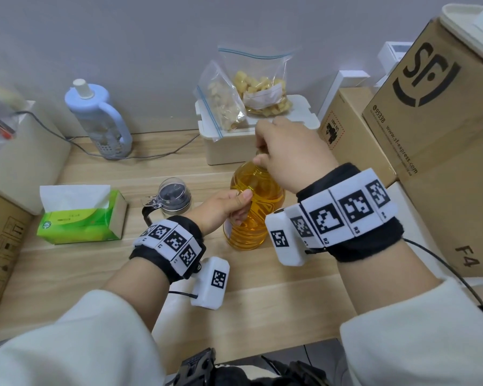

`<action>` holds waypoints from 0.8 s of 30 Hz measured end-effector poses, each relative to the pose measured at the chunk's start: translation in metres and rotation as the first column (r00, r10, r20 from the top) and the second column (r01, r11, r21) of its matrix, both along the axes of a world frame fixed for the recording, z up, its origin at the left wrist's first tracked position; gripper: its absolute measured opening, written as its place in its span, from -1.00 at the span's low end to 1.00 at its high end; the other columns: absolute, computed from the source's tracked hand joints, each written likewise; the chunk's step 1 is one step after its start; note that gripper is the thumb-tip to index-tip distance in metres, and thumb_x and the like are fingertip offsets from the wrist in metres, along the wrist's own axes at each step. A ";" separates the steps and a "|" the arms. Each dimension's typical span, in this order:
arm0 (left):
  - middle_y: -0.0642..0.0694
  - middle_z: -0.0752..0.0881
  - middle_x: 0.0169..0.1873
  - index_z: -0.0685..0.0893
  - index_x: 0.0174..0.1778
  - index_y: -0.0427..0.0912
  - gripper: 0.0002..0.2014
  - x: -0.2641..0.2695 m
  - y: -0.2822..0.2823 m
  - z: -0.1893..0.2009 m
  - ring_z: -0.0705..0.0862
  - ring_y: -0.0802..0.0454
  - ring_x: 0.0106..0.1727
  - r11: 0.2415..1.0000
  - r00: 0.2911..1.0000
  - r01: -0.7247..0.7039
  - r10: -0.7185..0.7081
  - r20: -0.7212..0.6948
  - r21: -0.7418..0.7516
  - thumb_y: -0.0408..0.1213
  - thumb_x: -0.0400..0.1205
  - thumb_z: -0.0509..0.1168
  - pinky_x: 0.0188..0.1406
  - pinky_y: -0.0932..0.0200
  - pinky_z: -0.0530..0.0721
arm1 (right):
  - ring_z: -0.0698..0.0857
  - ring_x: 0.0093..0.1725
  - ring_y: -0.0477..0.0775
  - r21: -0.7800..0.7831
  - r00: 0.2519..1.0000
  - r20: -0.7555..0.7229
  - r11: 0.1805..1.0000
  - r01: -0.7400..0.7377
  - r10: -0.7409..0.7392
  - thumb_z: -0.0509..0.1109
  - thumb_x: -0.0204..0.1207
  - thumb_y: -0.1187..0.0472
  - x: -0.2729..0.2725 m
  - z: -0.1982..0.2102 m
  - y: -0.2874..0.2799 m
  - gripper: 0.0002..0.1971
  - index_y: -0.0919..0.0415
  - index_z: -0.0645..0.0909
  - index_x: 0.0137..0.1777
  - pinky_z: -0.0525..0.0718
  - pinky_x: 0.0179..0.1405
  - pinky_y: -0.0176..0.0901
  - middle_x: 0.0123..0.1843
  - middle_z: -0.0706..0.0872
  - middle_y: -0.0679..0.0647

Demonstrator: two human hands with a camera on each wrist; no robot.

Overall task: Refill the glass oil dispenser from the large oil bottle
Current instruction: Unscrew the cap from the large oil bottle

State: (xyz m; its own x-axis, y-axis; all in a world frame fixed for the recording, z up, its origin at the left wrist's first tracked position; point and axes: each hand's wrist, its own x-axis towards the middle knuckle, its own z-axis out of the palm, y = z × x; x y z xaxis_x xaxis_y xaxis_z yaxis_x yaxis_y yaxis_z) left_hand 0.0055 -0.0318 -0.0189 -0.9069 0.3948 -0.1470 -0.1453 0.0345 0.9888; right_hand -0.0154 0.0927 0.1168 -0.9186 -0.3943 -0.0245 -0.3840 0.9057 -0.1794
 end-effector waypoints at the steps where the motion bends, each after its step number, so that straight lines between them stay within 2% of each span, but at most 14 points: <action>1: -0.09 0.38 -0.56 0.33 -0.54 -0.17 -0.63 0.000 0.000 0.000 0.43 0.18 -0.55 1.000 1.000 0.001 -0.001 -0.004 -0.005 -0.04 0.53 0.02 -0.42 0.41 0.45 | 0.57 0.13 0.21 -0.025 0.999 0.026 0.999 -0.020 0.020 0.30 0.55 0.19 -0.001 0.001 0.002 -0.82 0.14 0.50 0.13 0.47 -0.10 -0.03 0.16 0.54 0.13; 2: -0.06 0.40 -0.57 0.34 -0.54 -0.18 -0.62 -0.001 0.000 0.000 0.44 0.18 -0.55 1.000 1.000 0.001 -0.001 -0.005 -0.010 -0.03 0.53 0.02 -0.40 0.40 0.46 | 0.57 0.14 0.20 -0.054 0.998 0.053 0.998 -0.025 0.027 0.32 0.54 0.19 -0.001 0.002 0.003 -0.80 0.12 0.50 0.14 0.49 -0.06 -0.03 0.18 0.52 0.12; 4: -0.02 0.40 -0.58 0.34 -0.54 -0.17 -0.61 -0.002 -0.002 0.001 0.45 0.18 -0.53 1.000 1.000 0.014 -0.014 0.004 -0.022 -0.01 0.53 0.02 -0.37 0.39 0.47 | 0.58 0.14 0.18 -0.107 0.997 0.074 0.994 0.012 -0.004 0.34 0.51 0.00 -0.002 0.004 0.002 -0.66 0.10 0.45 0.22 0.51 -0.03 -0.02 0.20 0.55 0.11; 6: -0.09 0.37 -0.53 0.33 -0.53 -0.17 -0.61 -0.002 -0.003 0.001 0.46 0.19 -0.52 0.999 0.999 0.034 -0.034 0.011 -0.034 0.01 0.53 0.01 -0.36 0.40 0.48 | 0.61 0.03 0.19 -0.071 0.995 0.026 0.992 0.100 -0.099 0.20 0.51 -0.22 -0.003 0.004 -0.001 -0.48 0.20 0.41 0.24 0.47 -0.15 -0.04 0.10 0.63 0.15; 7: -0.12 0.36 -0.52 0.32 -0.53 -0.17 -0.60 -0.002 -0.003 0.002 0.46 0.20 -0.53 0.998 0.999 0.039 -0.039 0.010 -0.039 0.01 0.54 0.00 -0.37 0.43 0.48 | 0.61 -0.01 0.22 -0.016 0.991 -0.008 0.991 0.134 -0.135 0.14 0.53 -0.25 -0.004 0.004 -0.003 -0.45 0.24 0.41 0.22 0.43 -0.19 -0.04 0.06 0.65 0.18; 9: -0.14 0.36 -0.50 0.32 -0.52 -0.17 -0.61 -0.002 -0.003 0.002 0.45 0.22 -0.53 0.998 0.999 0.045 -0.045 0.003 -0.042 0.01 0.54 0.00 -0.39 0.47 0.47 | 0.63 0.01 0.25 0.033 0.989 -0.037 0.989 0.141 -0.140 0.14 0.58 -0.17 -0.004 0.002 -0.004 -0.51 0.27 0.43 0.21 0.40 -0.21 -0.03 0.04 0.67 0.20; 12: -0.14 0.36 -0.49 0.32 -0.51 -0.17 -0.61 -0.002 -0.003 0.003 0.45 0.24 -0.55 0.998 0.999 0.048 -0.048 -0.003 -0.042 0.00 0.54 -0.01 -0.41 0.49 0.45 | 0.62 -0.01 0.22 0.014 0.997 -0.031 0.998 0.067 -0.067 0.21 0.60 0.00 -0.001 0.001 -0.004 -0.69 0.22 0.46 0.17 0.46 -0.16 -0.02 -0.02 0.64 0.15; 14: -0.14 0.36 -0.50 0.32 -0.52 -0.17 -0.61 -0.003 -0.003 0.002 0.45 0.25 -0.55 0.998 0.999 0.050 -0.050 -0.002 -0.042 0.00 0.54 -0.01 -0.42 0.50 0.45 | 0.62 0.06 0.23 0.049 0.999 -0.039 0.999 0.001 0.001 0.25 0.59 0.14 0.000 0.003 -0.003 -0.81 0.17 0.50 0.14 0.44 -0.07 0.00 0.07 0.63 0.14; 16: -0.13 0.36 -0.50 0.32 -0.53 -0.17 -0.59 -0.003 -0.003 0.002 0.45 0.25 -0.55 0.998 0.999 0.052 -0.052 0.003 -0.036 0.03 0.53 0.02 -0.42 0.50 0.46 | 0.60 0.10 0.21 0.060 0.999 -0.010 0.998 -0.032 0.033 0.27 0.56 0.23 0.001 0.007 -0.003 -0.84 0.10 0.52 0.12 0.42 -0.03 0.00 0.15 0.57 0.12; 18: -0.13 0.36 -0.50 0.33 -0.53 -0.16 -0.55 -0.003 -0.003 0.002 0.46 0.24 -0.53 0.999 0.999 0.048 -0.048 0.007 -0.025 0.15 0.46 0.09 -0.39 0.48 0.49 | 0.61 0.13 0.21 0.013 1.000 0.019 1.000 -0.005 0.004 0.32 0.53 0.06 0.003 0.009 -0.005 -0.73 0.09 0.48 0.19 0.50 0.00 0.04 0.20 0.55 0.12; 20: -0.13 0.37 -0.50 0.33 -0.53 -0.16 -0.54 -0.002 -0.003 0.002 0.46 0.23 -0.53 0.998 0.999 0.050 -0.050 0.008 -0.031 0.20 0.41 0.09 -0.38 0.47 0.50 | 0.63 0.12 0.26 0.055 0.995 -0.056 0.995 0.088 -0.085 0.24 0.51 -0.18 0.004 0.008 -0.008 -0.53 0.15 0.43 0.26 0.49 -0.05 0.06 0.21 0.60 0.16; 22: -0.13 0.35 -0.49 0.32 -0.52 -0.17 -0.58 -0.002 -0.003 0.003 0.45 0.23 -0.54 0.998 0.999 0.053 -0.052 0.011 -0.040 0.09 0.51 0.06 -0.38 0.47 0.48 | 0.62 -0.03 0.24 0.144 0.980 -0.128 0.975 0.169 -0.151 0.15 0.55 -0.21 0.004 0.009 -0.010 -0.49 0.23 0.47 0.21 0.38 -0.15 -0.01 0.11 0.67 0.19; 24: -0.13 0.35 -0.50 0.32 -0.51 -0.17 -0.63 -0.002 -0.003 0.004 0.44 0.25 -0.55 0.998 0.999 0.045 -0.044 0.021 -0.034 -0.02 0.55 0.01 -0.41 0.48 0.45 | 0.53 -0.14 0.17 0.135 0.984 -0.089 0.977 0.168 -0.157 0.18 0.58 -0.12 0.005 0.010 -0.010 -0.57 0.26 0.52 0.16 0.35 -0.16 -0.07 0.05 0.68 0.18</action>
